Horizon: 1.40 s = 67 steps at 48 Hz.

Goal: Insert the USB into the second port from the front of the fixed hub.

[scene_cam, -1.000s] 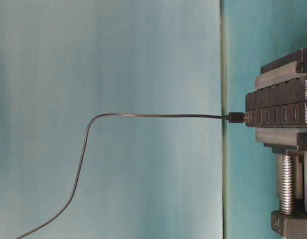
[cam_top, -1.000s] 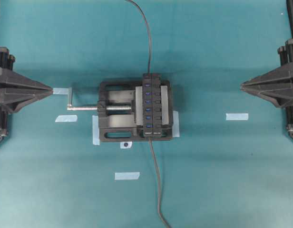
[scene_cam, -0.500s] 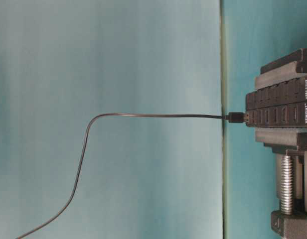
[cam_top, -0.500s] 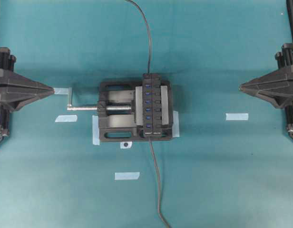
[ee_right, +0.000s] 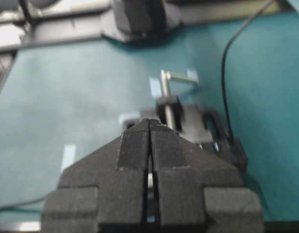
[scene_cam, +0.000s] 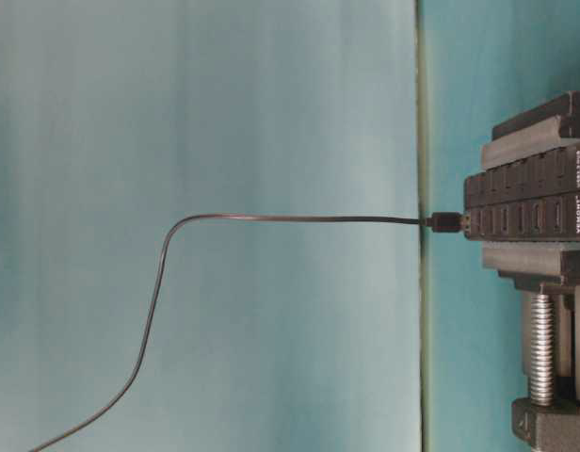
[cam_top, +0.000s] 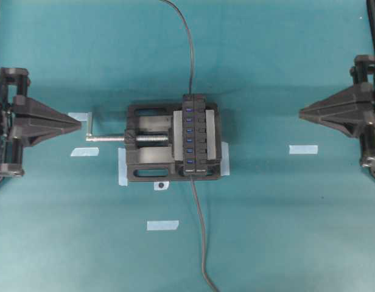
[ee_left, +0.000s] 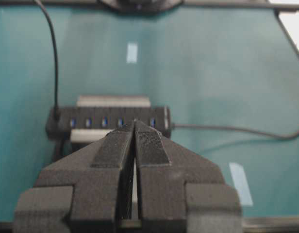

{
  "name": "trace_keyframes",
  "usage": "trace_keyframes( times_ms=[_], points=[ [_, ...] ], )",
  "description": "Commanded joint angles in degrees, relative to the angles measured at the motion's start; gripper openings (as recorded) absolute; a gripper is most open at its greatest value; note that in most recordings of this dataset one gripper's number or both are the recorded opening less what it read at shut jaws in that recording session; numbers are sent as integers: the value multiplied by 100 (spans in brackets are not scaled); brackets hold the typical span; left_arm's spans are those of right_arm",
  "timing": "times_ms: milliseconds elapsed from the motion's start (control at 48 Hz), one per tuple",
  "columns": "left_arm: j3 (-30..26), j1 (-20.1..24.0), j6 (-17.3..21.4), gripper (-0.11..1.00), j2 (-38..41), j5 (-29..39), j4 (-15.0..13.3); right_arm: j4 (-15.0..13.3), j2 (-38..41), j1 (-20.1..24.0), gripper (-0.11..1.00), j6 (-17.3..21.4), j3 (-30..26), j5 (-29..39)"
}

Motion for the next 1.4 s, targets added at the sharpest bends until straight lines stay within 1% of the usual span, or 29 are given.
trace_keyframes(
  times_ms=[0, 125, 250, 417, 729, 959, 1125, 1375],
  points=[
    [-220, 0, 0, 0, 149, 158, 9, -44, 158, -70, 0, 44, -299, 290],
    [-325, 0, -9, 0, 281, 563, 0, -141, 369, -167, 0, 35, -466, 606],
    [-396, -9, 0, 0, 325, 756, 9, -211, 650, -272, 0, 35, -650, 958],
    [-396, -9, 0, 0, 325, 800, 9, -308, 1028, -404, 0, 18, -905, 1257],
    [-396, -9, 0, 0, 343, 809, 9, -589, 1951, -624, 0, 9, -1512, 1696],
    [-396, -9, 0, 0, 352, 809, 9, -686, 2522, -738, 0, 0, -1793, 1819],
    [-378, -9, 0, 0, 343, 809, 9, -940, 2883, -782, 0, 0, -2021, 1819],
    [-369, -18, -9, 0, 352, 809, 9, -1213, 3384, -844, 0, -18, -2285, 1802]
  ],
)
